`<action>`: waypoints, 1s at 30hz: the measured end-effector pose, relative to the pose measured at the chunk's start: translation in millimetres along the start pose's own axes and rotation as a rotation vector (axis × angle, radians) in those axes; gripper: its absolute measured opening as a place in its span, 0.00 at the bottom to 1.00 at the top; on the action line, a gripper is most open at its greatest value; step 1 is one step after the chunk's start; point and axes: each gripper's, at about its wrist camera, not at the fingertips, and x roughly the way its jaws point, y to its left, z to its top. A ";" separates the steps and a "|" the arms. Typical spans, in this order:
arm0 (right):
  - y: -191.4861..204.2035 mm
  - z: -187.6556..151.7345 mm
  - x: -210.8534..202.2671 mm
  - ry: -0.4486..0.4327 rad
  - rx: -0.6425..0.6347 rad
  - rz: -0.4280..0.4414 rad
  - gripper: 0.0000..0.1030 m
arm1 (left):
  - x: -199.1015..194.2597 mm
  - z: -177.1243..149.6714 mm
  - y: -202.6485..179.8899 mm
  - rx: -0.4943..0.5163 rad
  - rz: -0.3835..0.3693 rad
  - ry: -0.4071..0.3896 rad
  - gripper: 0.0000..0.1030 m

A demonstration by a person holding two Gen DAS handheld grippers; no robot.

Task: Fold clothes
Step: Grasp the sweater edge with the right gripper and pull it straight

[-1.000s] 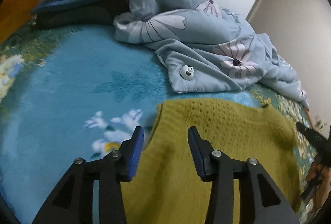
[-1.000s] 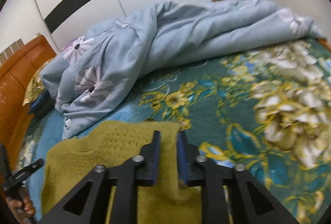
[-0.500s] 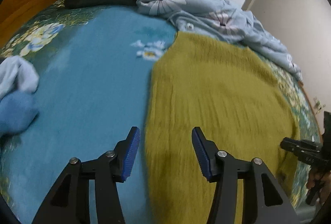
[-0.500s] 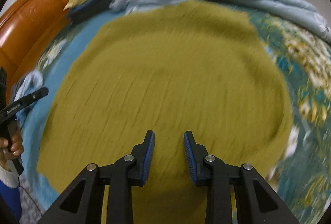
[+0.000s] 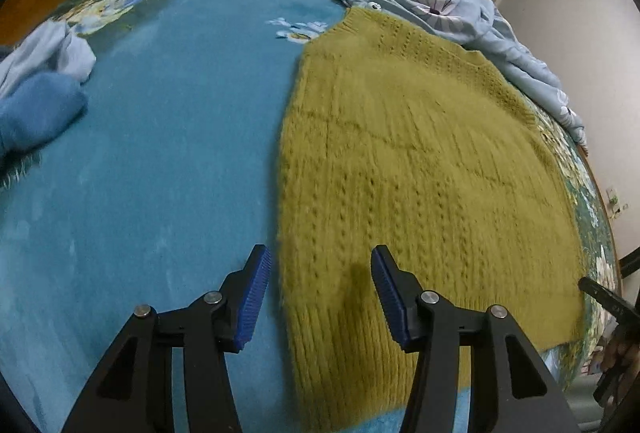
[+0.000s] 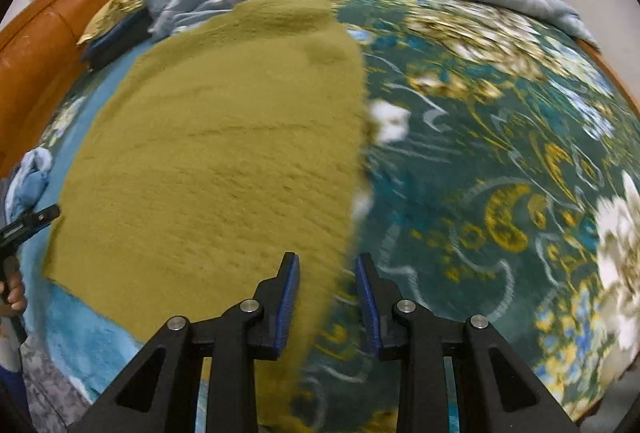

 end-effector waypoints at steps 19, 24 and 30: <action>-19.9 -36.8 -20.1 -0.079 0.281 0.225 0.10 | -16.3 -21.8 17.8 -0.004 -0.091 0.035 0.52; -45.5 -40.4 -17.0 -0.083 0.371 0.201 0.10 | -14.9 -27.0 14.2 0.007 -0.100 0.036 0.52; -50.9 -49.9 -7.4 -0.078 0.429 0.241 0.10 | -13.0 -29.0 -0.3 0.022 -0.151 0.036 0.44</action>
